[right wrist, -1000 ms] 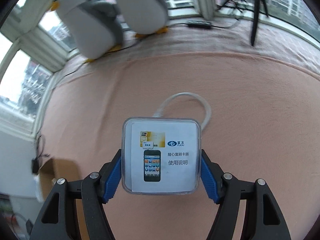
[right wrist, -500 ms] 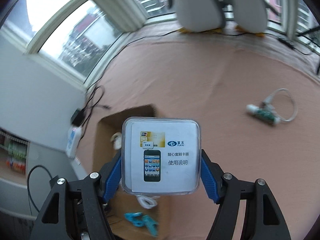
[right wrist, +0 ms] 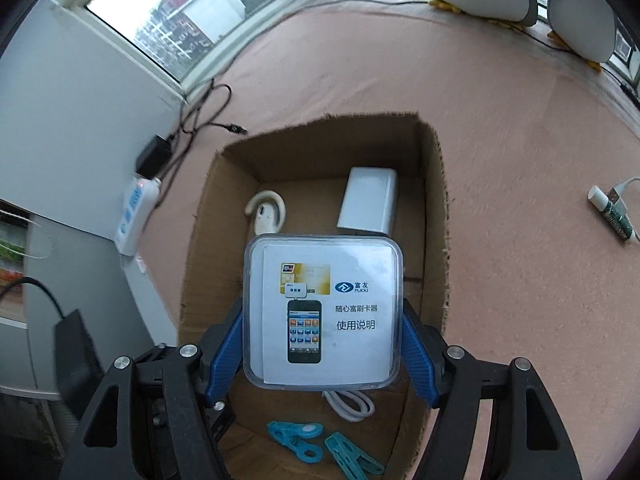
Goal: Organize rigid objects
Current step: 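Carry the card reader into the box and lower it beside the charger, then open the right gripper and move it to the green lip balm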
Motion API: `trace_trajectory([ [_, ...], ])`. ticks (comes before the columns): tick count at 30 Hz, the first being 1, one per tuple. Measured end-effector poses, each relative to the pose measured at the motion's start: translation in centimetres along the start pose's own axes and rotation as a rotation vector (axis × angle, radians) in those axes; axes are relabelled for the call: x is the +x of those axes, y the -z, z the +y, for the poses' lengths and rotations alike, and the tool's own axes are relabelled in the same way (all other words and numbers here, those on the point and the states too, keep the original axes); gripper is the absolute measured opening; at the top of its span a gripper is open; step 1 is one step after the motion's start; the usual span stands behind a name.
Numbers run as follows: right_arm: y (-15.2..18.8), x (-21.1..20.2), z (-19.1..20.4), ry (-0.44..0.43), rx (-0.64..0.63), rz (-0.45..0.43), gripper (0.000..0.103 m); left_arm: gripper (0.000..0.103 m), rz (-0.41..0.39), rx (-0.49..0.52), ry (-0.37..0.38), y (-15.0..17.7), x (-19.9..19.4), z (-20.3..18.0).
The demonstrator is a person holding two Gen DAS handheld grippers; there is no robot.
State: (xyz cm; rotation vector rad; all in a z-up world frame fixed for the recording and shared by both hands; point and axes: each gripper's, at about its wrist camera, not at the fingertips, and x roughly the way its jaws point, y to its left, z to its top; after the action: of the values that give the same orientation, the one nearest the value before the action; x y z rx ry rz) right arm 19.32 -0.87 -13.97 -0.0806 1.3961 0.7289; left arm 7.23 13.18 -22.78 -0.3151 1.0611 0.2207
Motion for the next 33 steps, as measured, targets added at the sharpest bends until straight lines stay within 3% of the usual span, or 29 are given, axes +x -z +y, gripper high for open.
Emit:
trace_trajectory([
  [16,-0.3,1.5,1.3,0.110,-0.024,0.046,0.068,0.024,-0.002,-0.008,0.016,0.2,0.0,0.3],
  [33,0.2,-2.4,0.3,0.024,0.000,-0.061,0.068,0.024,-0.001,-0.005,0.011,0.2,0.0,0.2],
])
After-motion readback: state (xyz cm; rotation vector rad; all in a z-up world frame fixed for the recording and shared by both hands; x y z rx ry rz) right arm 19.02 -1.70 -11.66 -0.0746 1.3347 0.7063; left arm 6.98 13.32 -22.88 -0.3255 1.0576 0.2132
